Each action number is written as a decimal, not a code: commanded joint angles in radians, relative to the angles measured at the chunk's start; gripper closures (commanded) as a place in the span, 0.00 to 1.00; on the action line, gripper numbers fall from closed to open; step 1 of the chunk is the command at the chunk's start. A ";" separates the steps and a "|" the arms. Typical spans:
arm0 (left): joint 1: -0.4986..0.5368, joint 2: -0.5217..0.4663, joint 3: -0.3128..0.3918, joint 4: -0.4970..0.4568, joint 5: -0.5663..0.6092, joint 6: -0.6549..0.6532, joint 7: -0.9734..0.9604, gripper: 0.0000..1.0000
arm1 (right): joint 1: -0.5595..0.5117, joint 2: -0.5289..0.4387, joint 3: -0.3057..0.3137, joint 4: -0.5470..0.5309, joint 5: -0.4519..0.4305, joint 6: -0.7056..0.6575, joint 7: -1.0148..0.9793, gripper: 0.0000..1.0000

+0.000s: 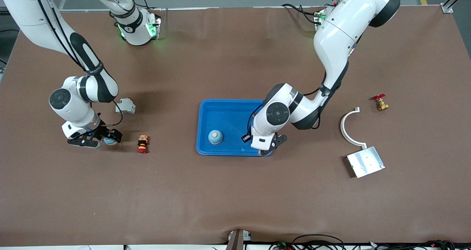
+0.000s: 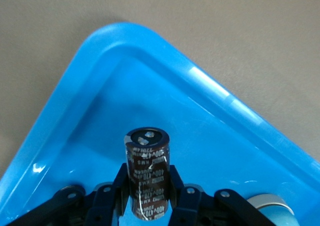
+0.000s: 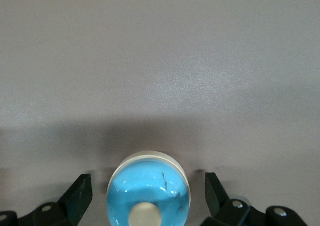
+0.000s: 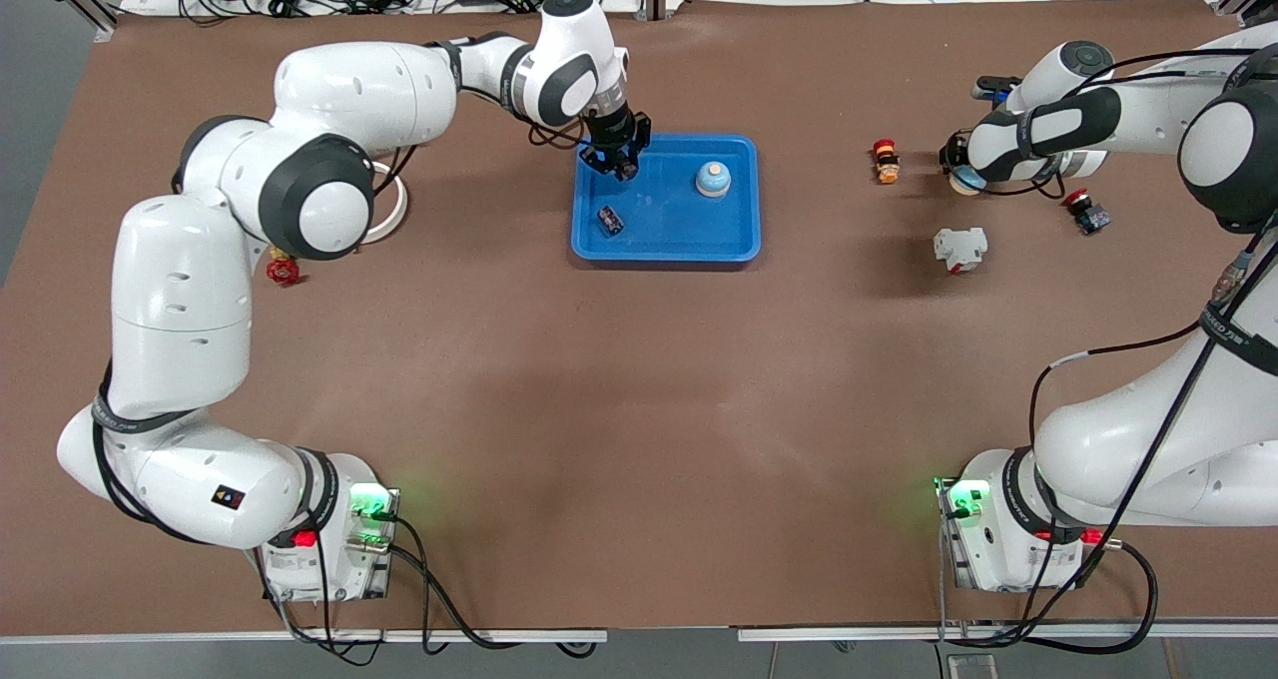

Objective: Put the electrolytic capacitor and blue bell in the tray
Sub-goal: 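Release the capacitor into the tray while the right gripper lifts the bell, then move the bell over the tray while the left gripper withdraws to rest, then lower the bell beside the first bell and open the right gripper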

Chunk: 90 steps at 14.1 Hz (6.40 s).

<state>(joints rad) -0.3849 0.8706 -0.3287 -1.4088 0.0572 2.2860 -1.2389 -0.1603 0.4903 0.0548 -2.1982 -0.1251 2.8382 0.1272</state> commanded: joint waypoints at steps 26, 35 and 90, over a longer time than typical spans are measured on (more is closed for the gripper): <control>-0.020 -0.082 0.051 0.028 0.000 -0.011 -0.011 0.00 | 0.105 -0.381 0.117 0.055 0.189 -0.588 0.259 1.00; 0.052 -0.356 0.076 0.017 0.003 -0.323 0.024 0.00 | 0.303 -0.375 0.117 0.046 0.177 -0.576 0.642 1.00; 0.643 -0.803 0.076 -0.262 -0.123 -0.523 1.201 0.00 | 0.762 0.197 0.086 0.429 -0.214 -0.391 1.714 1.00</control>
<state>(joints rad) 0.2705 0.0450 -0.2574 -1.7005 -0.0631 1.7816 -0.0349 0.5846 0.6730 0.1522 -1.7866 -0.3130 2.4444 1.8062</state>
